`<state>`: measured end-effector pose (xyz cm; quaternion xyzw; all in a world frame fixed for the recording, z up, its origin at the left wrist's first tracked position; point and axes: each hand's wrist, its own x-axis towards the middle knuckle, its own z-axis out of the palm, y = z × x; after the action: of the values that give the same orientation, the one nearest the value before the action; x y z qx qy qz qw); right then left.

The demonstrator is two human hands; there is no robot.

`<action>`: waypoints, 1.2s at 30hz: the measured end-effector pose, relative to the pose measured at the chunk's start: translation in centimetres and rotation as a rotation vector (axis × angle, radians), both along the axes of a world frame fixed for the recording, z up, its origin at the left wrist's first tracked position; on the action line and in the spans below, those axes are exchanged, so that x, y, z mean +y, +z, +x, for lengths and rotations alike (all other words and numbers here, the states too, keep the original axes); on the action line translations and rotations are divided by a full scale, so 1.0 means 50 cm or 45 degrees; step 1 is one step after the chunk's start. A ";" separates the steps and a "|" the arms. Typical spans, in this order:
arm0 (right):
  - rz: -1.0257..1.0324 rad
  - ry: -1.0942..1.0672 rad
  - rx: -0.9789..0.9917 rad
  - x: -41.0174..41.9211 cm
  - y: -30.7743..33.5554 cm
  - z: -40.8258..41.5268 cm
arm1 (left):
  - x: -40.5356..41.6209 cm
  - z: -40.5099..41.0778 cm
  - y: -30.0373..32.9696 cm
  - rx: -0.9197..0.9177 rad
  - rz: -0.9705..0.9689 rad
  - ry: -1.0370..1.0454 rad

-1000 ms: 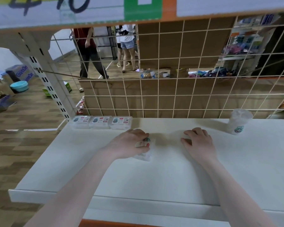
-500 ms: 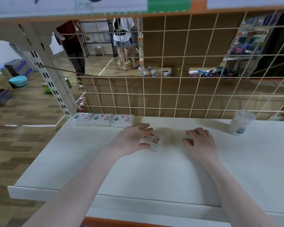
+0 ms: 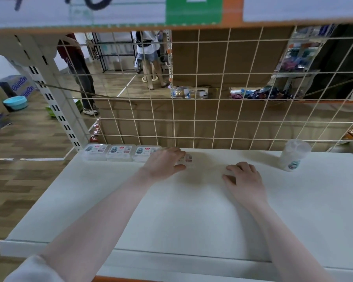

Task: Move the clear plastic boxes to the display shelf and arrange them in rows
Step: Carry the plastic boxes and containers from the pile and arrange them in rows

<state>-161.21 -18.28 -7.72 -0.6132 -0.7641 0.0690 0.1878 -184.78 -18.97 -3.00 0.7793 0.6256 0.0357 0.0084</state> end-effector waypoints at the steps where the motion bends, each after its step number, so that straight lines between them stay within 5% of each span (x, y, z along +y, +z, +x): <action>1: -0.001 -0.001 0.003 0.000 0.000 0.000 | 0.006 -0.001 0.002 0.013 0.001 0.016; 36: -0.054 0.033 0.075 -0.007 0.004 0.007 | -0.002 -0.010 -0.028 -0.048 0.127 0.203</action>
<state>-160.87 -18.63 -7.54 -0.6049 -0.7644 0.1058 0.1963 -185.29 -19.06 -4.41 0.7257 0.6828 0.0821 -0.0214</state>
